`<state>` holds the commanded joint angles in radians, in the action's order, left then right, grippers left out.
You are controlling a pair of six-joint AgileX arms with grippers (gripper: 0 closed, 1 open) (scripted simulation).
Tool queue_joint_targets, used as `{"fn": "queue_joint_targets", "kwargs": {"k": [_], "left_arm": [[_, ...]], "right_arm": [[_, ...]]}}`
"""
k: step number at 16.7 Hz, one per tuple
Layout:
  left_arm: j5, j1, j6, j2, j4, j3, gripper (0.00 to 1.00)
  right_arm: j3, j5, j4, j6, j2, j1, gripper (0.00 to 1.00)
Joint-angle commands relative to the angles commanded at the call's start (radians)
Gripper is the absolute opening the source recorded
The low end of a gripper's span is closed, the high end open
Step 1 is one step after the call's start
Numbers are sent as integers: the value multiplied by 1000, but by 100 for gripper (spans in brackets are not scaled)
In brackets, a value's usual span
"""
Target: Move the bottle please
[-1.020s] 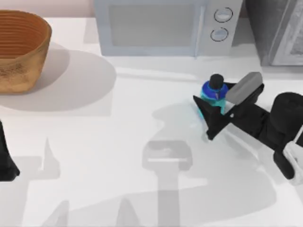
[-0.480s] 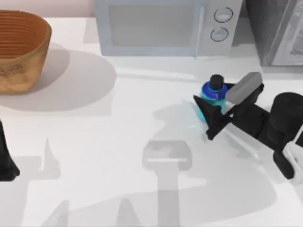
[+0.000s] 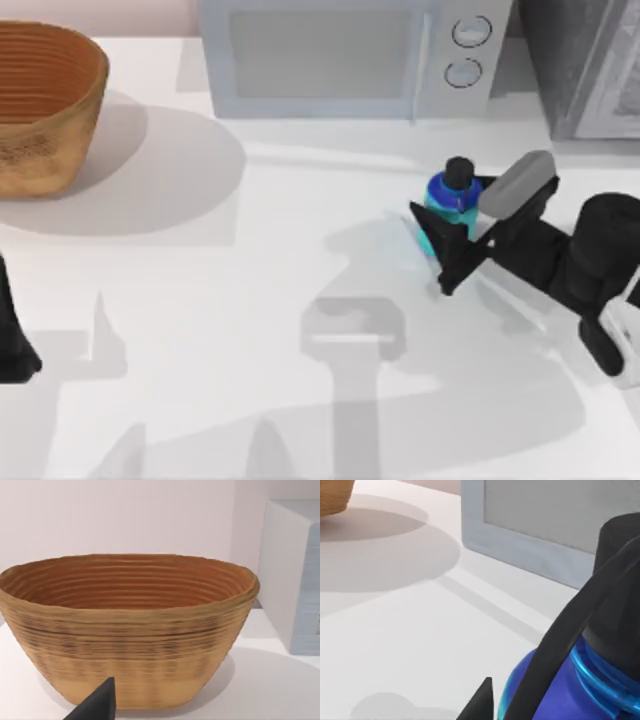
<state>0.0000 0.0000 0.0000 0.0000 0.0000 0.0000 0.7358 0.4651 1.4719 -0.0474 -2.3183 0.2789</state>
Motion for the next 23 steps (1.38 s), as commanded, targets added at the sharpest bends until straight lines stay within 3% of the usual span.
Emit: {"fn": "queue_joint_targets", "kwargs": {"k": [4, 16, 19, 23], "left_arm": [[0, 0, 0, 0, 0, 0, 100], [0, 0, 0, 0, 0, 0, 100], [0, 0, 0, 0, 0, 0, 100], [0, 0, 0, 0, 0, 0, 100]], "right_arm": [[38, 138, -133, -91, 10, -140, 0], [186, 878, -937, -590, 167, -938, 0], [204, 954, -1018, -654, 204, -1017, 0], [206, 960, -1024, -659, 207, -1023, 0]]}}
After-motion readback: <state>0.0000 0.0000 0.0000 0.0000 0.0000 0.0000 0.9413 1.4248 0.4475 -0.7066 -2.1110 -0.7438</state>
